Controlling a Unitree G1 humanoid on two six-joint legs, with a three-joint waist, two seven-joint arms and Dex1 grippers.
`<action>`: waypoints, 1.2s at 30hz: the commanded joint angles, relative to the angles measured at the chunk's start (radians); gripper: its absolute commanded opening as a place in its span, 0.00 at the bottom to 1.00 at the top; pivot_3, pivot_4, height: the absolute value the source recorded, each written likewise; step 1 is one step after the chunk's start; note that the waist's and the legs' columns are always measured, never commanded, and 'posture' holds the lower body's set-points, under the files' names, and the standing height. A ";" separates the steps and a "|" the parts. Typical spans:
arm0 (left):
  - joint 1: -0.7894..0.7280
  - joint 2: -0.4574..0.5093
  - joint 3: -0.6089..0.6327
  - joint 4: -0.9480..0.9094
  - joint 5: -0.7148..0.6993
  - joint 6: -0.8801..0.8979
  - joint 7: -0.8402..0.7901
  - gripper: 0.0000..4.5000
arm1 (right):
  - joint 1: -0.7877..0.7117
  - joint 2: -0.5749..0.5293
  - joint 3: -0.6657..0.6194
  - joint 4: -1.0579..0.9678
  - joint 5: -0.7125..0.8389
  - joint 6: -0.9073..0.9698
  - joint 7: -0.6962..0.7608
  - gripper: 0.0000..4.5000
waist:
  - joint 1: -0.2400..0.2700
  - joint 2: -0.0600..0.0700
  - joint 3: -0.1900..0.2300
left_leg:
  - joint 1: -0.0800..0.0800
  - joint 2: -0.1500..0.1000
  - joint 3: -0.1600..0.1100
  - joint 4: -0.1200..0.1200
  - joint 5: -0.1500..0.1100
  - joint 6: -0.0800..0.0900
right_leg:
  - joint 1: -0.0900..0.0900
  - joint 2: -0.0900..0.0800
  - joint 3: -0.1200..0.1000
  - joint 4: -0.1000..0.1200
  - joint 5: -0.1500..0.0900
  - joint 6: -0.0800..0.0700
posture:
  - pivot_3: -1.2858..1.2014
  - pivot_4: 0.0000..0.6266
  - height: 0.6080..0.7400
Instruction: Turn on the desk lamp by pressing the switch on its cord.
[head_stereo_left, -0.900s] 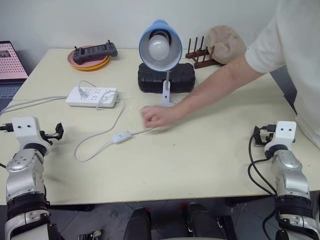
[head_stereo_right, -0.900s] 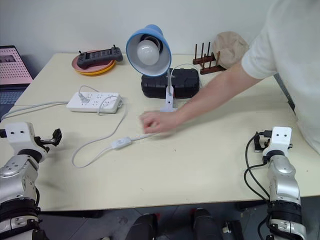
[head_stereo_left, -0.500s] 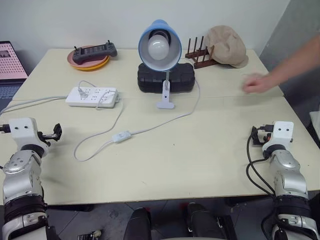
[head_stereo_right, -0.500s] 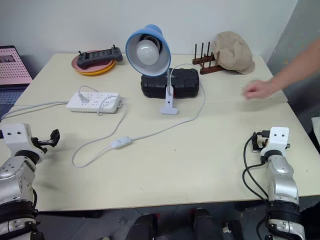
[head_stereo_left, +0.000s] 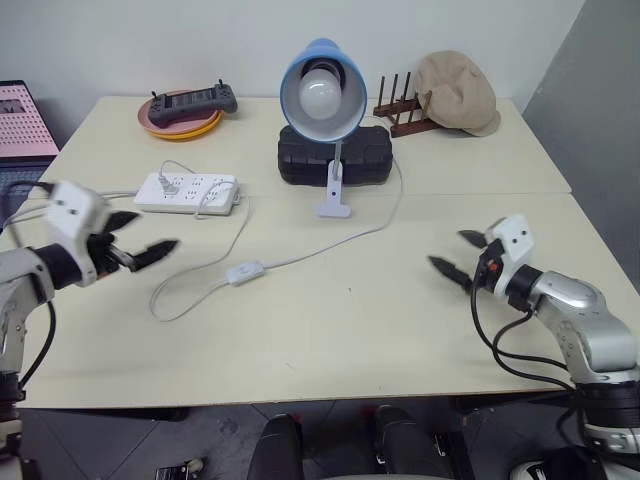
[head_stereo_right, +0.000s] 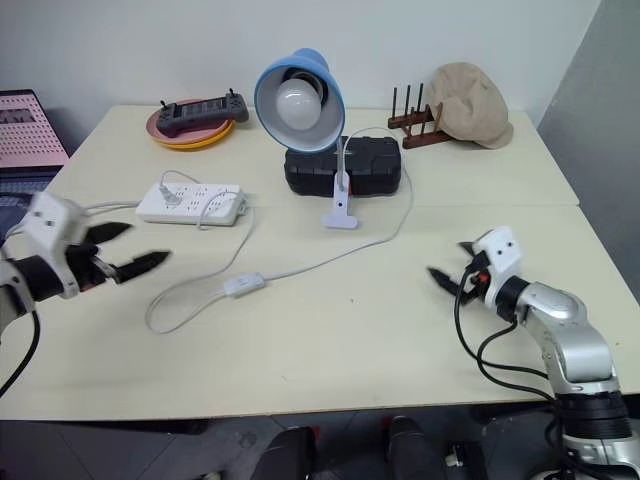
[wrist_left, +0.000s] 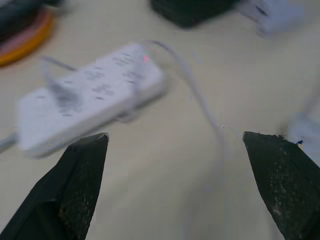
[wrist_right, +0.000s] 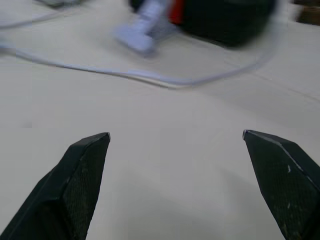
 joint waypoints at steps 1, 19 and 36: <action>-0.070 0.036 -0.139 0.003 0.047 -0.002 -0.156 1.00 | -0.026 -0.053 0.039 -0.118 0.098 0.114 0.106 0.99 | -0.001 0.000 0.000 | 0.000 0.000 0.000 0.000 0.000 0.000 | 0.000 0.000 0.000 0.000 -0.001 -0.001 | 0.52 0.24 1.00; -0.446 -0.217 -0.404 0.647 0.381 -0.463 -0.274 0.89 | 0.033 -0.017 0.061 -0.246 0.112 0.186 0.041 1.00 | 0.016 -0.001 0.000 | -0.008 0.000 -0.004 0.003 0.000 0.000 | -0.005 0.001 -0.003 0.002 0.001 0.003 | 0.52 0.24 1.00; -0.431 -0.255 -0.342 0.506 0.300 -0.356 -0.326 0.24 | 0.080 0.027 0.011 -0.234 0.149 0.214 -0.015 1.00 | 0.019 -0.001 0.000 | -0.011 0.000 -0.005 0.013 0.000 0.000 | -0.004 0.001 -0.004 0.005 0.002 0.005 | 0.52 0.24 1.00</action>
